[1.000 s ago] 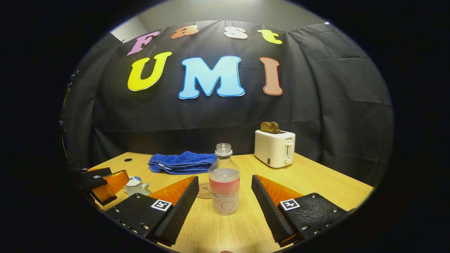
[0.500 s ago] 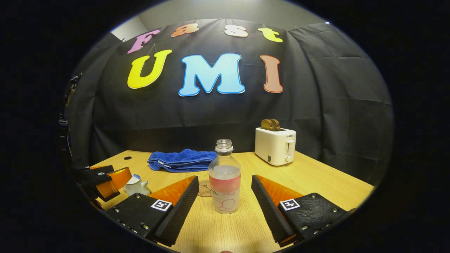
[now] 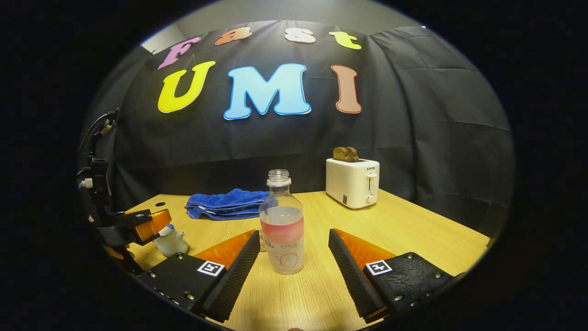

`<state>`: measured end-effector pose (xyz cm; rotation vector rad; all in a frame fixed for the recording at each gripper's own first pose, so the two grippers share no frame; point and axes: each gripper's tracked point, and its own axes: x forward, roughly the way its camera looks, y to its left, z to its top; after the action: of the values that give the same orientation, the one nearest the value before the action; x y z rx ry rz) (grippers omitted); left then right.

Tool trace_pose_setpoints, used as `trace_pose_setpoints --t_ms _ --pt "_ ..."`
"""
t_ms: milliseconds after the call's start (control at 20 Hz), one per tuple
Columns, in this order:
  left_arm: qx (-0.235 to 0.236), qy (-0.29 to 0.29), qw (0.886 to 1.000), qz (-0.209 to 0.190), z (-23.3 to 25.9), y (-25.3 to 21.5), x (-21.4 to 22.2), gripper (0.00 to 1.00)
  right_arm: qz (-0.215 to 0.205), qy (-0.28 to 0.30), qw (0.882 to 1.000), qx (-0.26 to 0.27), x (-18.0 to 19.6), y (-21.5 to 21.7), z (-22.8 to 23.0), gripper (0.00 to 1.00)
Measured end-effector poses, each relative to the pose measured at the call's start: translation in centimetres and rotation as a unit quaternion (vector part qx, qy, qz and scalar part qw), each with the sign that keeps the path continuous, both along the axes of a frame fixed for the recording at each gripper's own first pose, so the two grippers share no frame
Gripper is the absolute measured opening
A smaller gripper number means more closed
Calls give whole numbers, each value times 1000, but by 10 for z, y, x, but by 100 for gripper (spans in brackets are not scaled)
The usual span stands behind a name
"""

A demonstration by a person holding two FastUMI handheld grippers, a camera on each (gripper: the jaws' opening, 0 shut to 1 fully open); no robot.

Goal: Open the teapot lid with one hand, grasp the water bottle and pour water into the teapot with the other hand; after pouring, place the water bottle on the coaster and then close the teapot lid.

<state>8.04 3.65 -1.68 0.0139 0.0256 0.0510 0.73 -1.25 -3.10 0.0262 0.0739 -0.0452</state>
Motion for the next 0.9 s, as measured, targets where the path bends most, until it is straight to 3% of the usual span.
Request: trace_pose_setpoints --t_ms 100,400,450,500,550,700,750,800,900 --pt "8 -1 1000 3 -4 1 6 71 -3 3 1000 -1 1 -1 -3 96" --pt "24 21 999 12 -20 2 10 66 -11 9 1000 -2 5 -8 -7 96" --pt "32 22 999 17 -22 5 12 60 -13 10 1000 -1 6 -10 -8 96" --pt "35 23 999 17 -23 4 11 46 -14 11 1000 0 6 -11 -8 96" --pt "39 19 999 18 -18 4 11 47 -14 13 1000 1 7 -11 -10 96" --pt "54 20 998 12 -24 1 14 31 -13 17 1000 1 10 -11 -12 96" --pt "55 13 998 18 -21 3 18 32 -12 17 1000 0 9 -11 -12 96" --pt "63 15 998 21 -20 1 12 14 -11 17 1000 -2 10 -10 -12 96" --pt "67 16 997 21 -20 2 13 14 -6 15 1000 -6 10 -8 -10 96"
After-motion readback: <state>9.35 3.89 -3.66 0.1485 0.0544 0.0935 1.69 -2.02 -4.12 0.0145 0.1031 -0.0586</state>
